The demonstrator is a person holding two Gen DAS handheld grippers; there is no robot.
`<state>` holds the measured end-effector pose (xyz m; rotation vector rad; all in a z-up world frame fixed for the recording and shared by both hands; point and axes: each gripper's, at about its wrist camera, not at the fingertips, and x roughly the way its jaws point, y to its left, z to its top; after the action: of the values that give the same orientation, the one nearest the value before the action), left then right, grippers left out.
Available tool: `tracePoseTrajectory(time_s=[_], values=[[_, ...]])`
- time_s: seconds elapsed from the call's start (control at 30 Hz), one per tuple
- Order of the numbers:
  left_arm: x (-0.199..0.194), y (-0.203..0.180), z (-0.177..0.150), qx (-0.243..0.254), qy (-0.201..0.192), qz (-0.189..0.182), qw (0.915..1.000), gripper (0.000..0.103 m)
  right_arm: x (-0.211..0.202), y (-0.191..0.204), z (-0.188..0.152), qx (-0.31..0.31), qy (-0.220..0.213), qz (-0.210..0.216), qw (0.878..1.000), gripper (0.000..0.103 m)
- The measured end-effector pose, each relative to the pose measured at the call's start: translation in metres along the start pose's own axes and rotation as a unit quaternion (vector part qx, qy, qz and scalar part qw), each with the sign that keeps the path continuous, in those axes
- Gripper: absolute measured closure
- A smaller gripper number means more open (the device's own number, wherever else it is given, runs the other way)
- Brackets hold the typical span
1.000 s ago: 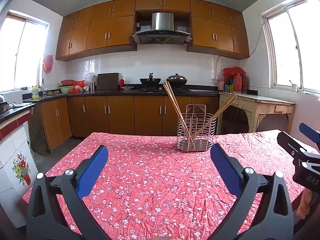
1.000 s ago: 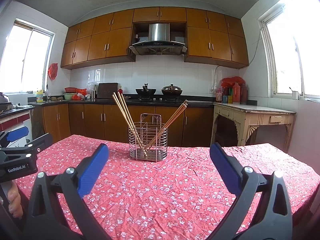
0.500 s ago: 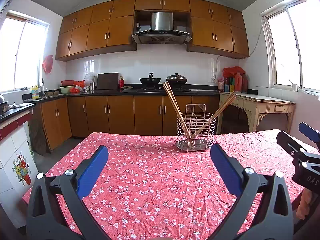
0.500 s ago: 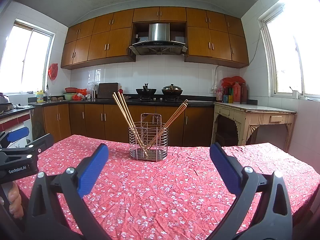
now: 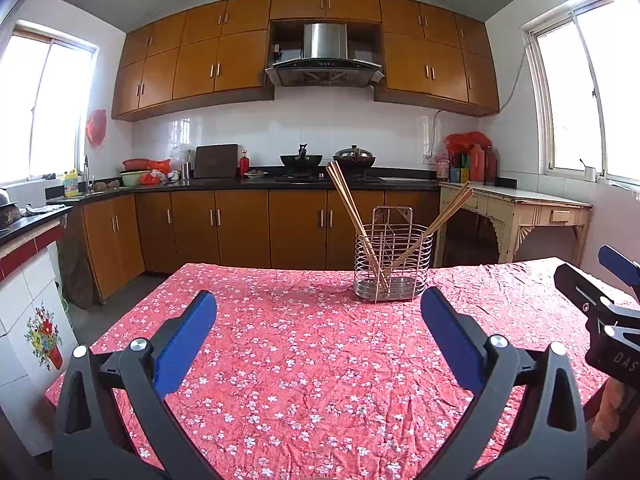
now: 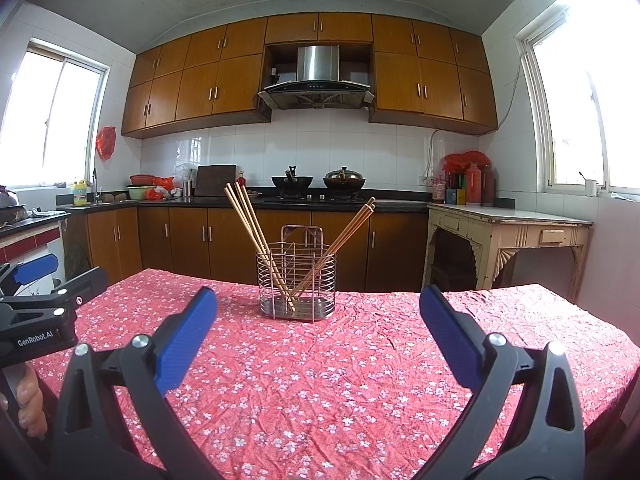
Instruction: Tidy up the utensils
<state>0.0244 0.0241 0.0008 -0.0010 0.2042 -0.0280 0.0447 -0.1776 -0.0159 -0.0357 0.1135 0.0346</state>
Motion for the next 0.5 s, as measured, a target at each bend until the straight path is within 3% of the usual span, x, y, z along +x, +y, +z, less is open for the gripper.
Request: tracePoseTrajectory(time_s=[0.5], values=[[-0.0004,0.0002,-0.002,-0.003,-0.002,0.003,1.0,0.002,0.001,0.0009,-0.0013,0.0,0.001,0.0,1.0,0.004]])
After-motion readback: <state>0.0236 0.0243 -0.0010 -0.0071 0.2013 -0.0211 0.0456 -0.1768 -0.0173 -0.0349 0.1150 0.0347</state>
